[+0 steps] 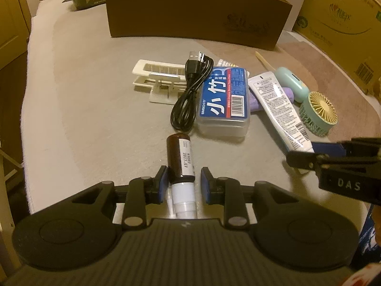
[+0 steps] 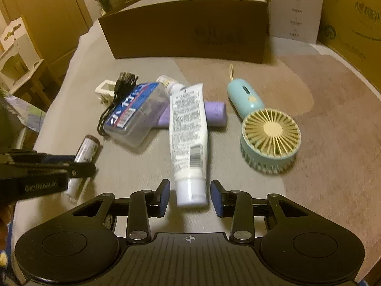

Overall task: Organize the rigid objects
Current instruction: 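Close the right tool on the white lotion tube while the left tool grasps the brown bottle, then carry the brown bottle and the lotion tube up toward the brown box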

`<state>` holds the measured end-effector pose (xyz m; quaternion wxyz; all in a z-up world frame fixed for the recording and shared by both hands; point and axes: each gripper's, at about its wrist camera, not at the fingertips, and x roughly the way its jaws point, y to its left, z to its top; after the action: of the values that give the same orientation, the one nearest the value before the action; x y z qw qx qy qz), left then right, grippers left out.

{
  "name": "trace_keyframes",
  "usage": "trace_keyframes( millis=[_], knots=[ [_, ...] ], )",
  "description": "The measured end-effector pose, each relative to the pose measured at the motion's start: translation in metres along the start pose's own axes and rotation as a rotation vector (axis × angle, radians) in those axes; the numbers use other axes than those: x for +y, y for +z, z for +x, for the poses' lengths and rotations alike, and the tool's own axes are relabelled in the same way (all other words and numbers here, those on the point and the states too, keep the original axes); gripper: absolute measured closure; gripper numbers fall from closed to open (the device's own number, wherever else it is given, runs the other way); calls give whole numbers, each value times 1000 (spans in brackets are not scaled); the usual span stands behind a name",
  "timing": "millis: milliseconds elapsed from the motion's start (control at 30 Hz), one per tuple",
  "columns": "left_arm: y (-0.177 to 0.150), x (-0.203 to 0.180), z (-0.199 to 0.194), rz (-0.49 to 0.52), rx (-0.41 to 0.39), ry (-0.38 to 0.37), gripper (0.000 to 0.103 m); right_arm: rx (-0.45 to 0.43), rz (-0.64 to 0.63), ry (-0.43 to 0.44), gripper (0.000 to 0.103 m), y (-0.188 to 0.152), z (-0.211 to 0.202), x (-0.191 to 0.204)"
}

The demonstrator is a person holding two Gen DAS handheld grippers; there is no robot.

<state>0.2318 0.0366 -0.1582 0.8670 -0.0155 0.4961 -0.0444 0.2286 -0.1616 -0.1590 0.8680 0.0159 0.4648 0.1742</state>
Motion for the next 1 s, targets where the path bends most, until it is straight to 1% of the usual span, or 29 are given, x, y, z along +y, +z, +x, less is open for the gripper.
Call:
trace_keyframes(
  millis=[67, 267, 467, 633, 767, 1000],
  knots=[
    [3, -3, 2, 16, 2, 10, 81, -4, 1, -2, 64, 3, 3, 1],
    [10, -6, 6, 23, 7, 10, 82, -12, -6, -17, 64, 13, 13, 4],
    [12, -9, 8, 38, 9, 12, 82, -13, -24, -32, 64, 15, 21, 7],
    [12, -9, 7, 38, 11, 11, 82, -17, -54, -44, 67, 13, 20, 9],
    [12, -9, 4, 37, 7, 10, 82, -13, -34, -27, 68, 11, 14, 6],
    [12, -7, -7, 27, -25, 11, 82, -29, 5, 12, 69, 11, -3, 1]
  ],
)
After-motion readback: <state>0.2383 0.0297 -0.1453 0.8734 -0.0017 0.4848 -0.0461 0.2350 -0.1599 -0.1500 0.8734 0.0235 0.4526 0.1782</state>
